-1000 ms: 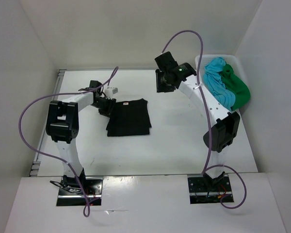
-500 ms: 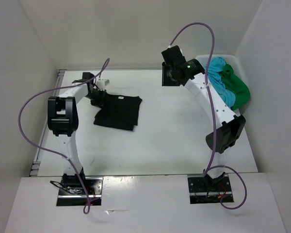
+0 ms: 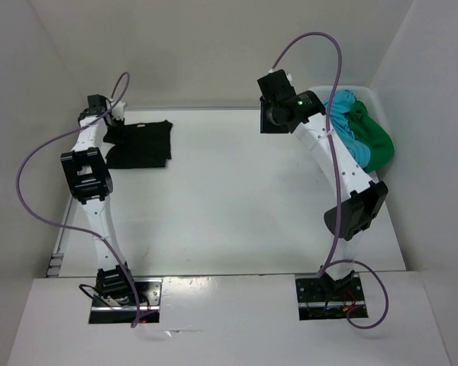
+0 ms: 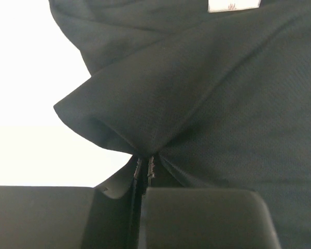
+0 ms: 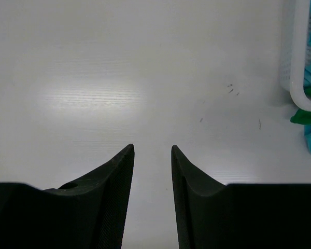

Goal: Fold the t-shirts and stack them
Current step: Put the neatly folded tshirt into the corner of the board with the left arm

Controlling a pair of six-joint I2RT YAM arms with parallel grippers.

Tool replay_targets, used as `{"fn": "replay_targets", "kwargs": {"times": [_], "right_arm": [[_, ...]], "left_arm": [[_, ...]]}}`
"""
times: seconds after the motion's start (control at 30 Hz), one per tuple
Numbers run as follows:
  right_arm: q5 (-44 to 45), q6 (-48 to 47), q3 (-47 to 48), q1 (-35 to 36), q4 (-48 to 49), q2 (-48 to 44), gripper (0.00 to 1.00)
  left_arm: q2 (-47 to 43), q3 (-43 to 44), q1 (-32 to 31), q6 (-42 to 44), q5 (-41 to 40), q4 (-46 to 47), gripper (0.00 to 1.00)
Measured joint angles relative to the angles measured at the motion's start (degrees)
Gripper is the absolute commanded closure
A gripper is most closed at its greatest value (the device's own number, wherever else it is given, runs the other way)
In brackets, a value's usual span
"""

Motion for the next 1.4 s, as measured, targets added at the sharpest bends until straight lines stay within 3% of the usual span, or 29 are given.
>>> {"fn": "replay_targets", "kwargs": {"times": [0.17, 0.33, 0.8, 0.87, 0.9, 0.93, 1.0, 1.13, 1.4], "right_arm": [[1.6, -0.3, -4.4, -0.5, -0.4, -0.3, 0.6], [3.1, -0.6, -8.9, -0.6, -1.2, -1.1, 0.6], [5.7, -0.7, -11.4, -0.6, -1.4, -1.9, 0.57], [5.8, -0.7, -11.5, -0.6, -1.4, -2.0, 0.56], [5.8, -0.8, -11.5, -0.6, -1.4, -2.0, 0.56], [5.8, -0.9, -11.5, -0.6, -1.4, -2.0, 0.56], [5.7, -1.0, -11.5, -0.6, -1.4, -2.1, 0.54], [5.7, -1.3, -11.5, -0.6, -1.4, -2.1, 0.54], [5.1, -1.3, -11.5, -0.6, -1.4, -2.6, 0.54]], "left_arm": [[9.7, 16.2, 2.7, 1.5, -4.7, -1.4, 1.0], [25.6, 46.0, 3.4, 2.7, -7.8, -7.6, 1.0], [29.8, 52.7, 6.3, 4.2, -12.0, -9.5, 0.99], [30.3, 53.2, 7.1, 4.2, -12.4, -9.4, 0.85], [30.6, 53.7, 7.4, 4.2, -12.5, -9.3, 0.72], [30.8, 53.9, 7.7, 4.3, -12.5, -9.2, 0.4], [30.9, 54.3, 8.0, 4.5, -12.8, -9.0, 0.22], [30.9, 55.4, 8.8, 3.9, -13.6, -8.0, 0.14], [28.7, 55.4, 6.5, 4.2, -15.6, -7.1, 0.08]]}}
